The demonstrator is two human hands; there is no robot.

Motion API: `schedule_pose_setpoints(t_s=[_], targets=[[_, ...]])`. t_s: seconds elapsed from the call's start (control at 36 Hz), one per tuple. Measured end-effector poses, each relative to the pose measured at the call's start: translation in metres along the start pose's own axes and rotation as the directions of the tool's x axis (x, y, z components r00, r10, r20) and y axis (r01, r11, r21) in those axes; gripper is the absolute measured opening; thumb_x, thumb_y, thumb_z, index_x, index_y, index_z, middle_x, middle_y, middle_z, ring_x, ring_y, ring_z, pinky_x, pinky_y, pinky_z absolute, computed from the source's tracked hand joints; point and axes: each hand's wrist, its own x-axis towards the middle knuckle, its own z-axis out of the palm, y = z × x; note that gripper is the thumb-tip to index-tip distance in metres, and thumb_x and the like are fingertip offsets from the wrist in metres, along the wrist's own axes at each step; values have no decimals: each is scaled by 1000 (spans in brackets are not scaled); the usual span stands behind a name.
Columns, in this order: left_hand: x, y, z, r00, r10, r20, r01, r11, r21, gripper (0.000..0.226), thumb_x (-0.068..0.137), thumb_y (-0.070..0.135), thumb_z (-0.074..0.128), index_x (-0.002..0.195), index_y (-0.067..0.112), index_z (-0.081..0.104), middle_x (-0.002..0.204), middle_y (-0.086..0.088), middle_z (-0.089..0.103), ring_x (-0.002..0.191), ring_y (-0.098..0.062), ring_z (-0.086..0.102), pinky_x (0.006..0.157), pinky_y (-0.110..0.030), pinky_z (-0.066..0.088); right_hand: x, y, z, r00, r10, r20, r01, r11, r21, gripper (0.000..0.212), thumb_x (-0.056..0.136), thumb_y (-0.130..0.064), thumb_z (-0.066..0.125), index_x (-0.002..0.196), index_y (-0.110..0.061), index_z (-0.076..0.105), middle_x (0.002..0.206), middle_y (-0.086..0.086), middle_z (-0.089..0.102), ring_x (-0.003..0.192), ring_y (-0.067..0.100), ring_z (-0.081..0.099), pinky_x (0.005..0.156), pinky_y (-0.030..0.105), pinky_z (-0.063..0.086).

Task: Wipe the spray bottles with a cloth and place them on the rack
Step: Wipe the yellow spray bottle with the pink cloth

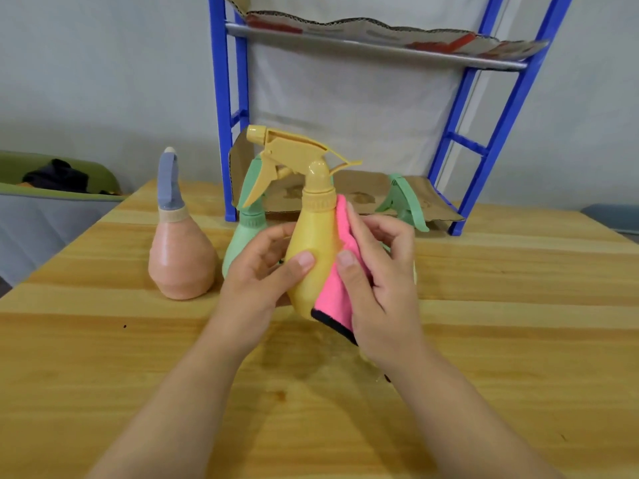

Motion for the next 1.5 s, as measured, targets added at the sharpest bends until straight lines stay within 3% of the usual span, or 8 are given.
schedule_pose_setpoints(t_s=[0.22, 0.58, 0.78, 0.89, 1.06, 1.25, 1.39, 1.5], targets=[[-4, 1, -3, 996, 29, 87, -25, 998, -56, 58, 55, 56, 82, 108, 34, 70, 112, 3, 70, 99, -15, 68, 70, -30, 57, 8, 6, -2, 998, 54, 25, -58, 974, 220, 40, 97, -29, 36, 132, -18, 51, 113, -9, 46, 110, 1, 47, 92, 12, 37], [-17, -10, 5, 992, 123, 37, -125, 991, 55, 49, 69, 43, 76, 114, 29, 63, 116, 6, 67, 105, -16, 64, 76, -26, 54, -23, 13, 7, 998, -7, -59, 9, 999, 33, 54, 99, -48, 26, 145, -19, 27, 121, -14, 37, 122, 8, 39, 107, 25, 32], [-27, -9, 4, 995, 30, 94, -38, 996, 84, 54, 59, 45, 82, 111, 33, 69, 117, 2, 68, 108, -20, 64, 83, -31, 55, -30, 6, 0, 978, 207, 20, -205, 944, 258, 47, 94, -50, 35, 133, -28, 48, 115, -19, 45, 111, -3, 46, 94, 13, 38], [-37, -10, 7, 993, -61, 97, 53, 995, 82, 49, 61, 37, 81, 107, 27, 67, 108, 4, 71, 98, -14, 67, 70, -23, 53, -36, 9, -10, 925, 360, 123, -376, 815, 440, 41, 86, -53, 40, 113, -29, 60, 111, -2, 55, 107, 13, 55, 93, 32, 45], [-49, -14, 17, 994, -104, 46, 101, 993, 54, 45, 70, 24, 73, 114, 19, 63, 113, -4, 68, 93, -17, 68, 68, -23, 54, -52, 7, -10, 966, 257, -11, -245, 931, 272, 55, 90, -63, 29, 127, -30, 53, 114, -17, 48, 110, 0, 49, 94, 15, 39], [-60, -19, 18, 996, -83, 37, 83, 997, 5, 45, 75, 17, 68, 120, 15, 59, 103, 8, 72, 91, -8, 68, 71, -24, 54, -65, 1, -5, 989, 143, -28, -141, 989, 46, 59, 97, -53, 24, 144, -19, 32, 117, -13, 37, 120, 16, 42, 104, 32, 38], [-61, -22, 9, 994, -71, 84, 69, 997, 26, 37, 70, 31, 69, 107, 25, 68, 107, 2, 72, 97, -14, 68, 73, -27, 55, -62, 0, -8, 953, 303, 24, -296, 905, 306, 49, 92, -56, 35, 125, -25, 55, 110, -19, 48, 106, 0, 50, 90, 14, 39], [-61, -27, 9, 987, -102, 128, 97, 994, 45, 49, 64, 36, 75, 112, 29, 68, 116, -1, 69, 108, -19, 64, 81, -31, 54, -59, 5, -14, 897, 426, 120, -426, 755, 499, 42, 88, -51, 40, 105, -22, 65, 106, 12, 58, 99, 22, 57, 87, 40, 47]])
